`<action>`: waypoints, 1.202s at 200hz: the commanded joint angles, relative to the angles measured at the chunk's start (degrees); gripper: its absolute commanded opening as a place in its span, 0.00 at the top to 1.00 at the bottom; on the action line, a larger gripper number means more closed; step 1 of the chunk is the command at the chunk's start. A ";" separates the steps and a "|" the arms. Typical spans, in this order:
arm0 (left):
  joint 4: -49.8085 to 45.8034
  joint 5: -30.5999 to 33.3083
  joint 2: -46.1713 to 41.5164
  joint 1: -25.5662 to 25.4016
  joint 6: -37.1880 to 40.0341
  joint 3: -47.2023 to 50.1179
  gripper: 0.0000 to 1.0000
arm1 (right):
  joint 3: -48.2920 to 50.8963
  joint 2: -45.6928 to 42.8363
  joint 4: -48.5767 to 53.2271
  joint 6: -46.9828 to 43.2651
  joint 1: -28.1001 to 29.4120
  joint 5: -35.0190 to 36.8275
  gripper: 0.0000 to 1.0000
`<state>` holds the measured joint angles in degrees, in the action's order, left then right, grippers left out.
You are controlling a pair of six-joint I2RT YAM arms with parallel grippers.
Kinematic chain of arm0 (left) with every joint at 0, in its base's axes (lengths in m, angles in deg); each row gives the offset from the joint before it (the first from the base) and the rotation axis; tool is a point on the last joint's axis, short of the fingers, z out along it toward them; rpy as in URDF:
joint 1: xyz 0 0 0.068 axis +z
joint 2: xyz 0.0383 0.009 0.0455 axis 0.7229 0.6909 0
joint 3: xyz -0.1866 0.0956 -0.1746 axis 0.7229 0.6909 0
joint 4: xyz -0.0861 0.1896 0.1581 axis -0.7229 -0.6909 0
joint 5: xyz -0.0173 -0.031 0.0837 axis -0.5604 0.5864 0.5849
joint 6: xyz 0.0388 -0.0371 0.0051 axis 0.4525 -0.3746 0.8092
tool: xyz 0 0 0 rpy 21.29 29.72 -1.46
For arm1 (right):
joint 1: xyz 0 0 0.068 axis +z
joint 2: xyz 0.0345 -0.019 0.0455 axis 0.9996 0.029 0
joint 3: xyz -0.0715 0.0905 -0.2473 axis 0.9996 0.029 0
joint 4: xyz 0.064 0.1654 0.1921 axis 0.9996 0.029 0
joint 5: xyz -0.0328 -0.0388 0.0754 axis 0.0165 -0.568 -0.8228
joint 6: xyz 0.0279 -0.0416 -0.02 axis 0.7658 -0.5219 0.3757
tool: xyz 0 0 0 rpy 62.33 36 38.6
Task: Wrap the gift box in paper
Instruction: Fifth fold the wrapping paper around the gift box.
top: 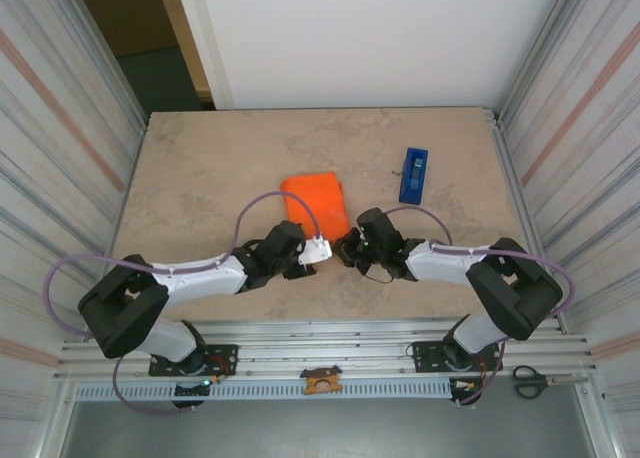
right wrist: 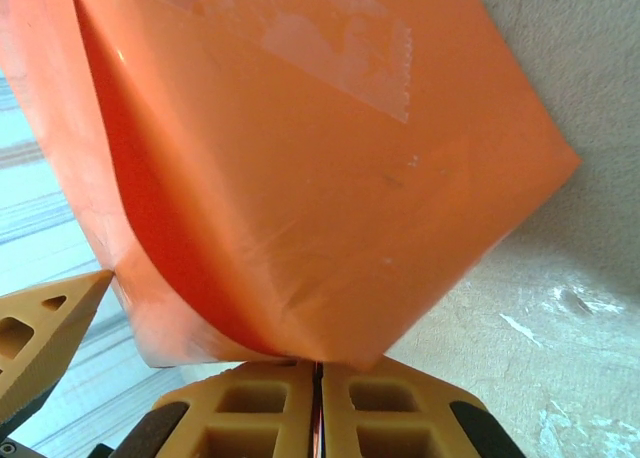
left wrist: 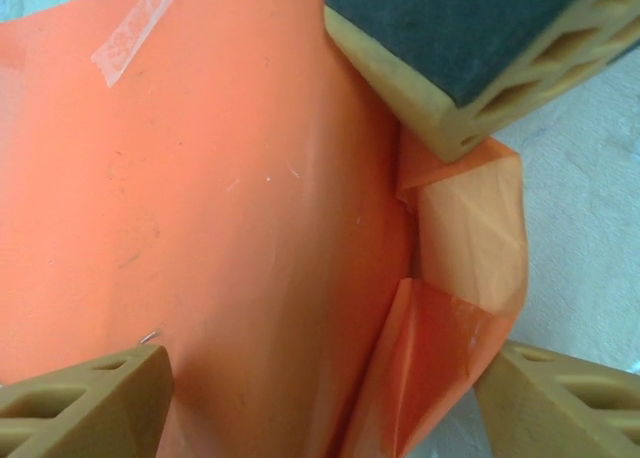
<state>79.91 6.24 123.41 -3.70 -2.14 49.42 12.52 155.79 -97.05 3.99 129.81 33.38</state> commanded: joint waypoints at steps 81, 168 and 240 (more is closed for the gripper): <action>-4.79 -1.19 3.14 -0.62 -3.20 -4.92 0.36 | 0.63 -4.41 0.97 -2.07 -1.96 -0.97 0.81; -6.76 -0.58 6.57 -2.06 -8.33 -7.92 0.41 | 4.61 -14.35 11.52 -6.84 -6.16 0.22 0.77; -6.67 -0.05 7.75 -2.73 -10.84 -8.31 0.41 | 6.44 -8.12 4.40 -5.96 -4.02 -1.71 1.00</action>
<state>76.26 7.72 128.90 -5.58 -10.91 41.84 18.56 145.61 -88.54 -2.09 124.83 32.20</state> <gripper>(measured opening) 0.589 0.059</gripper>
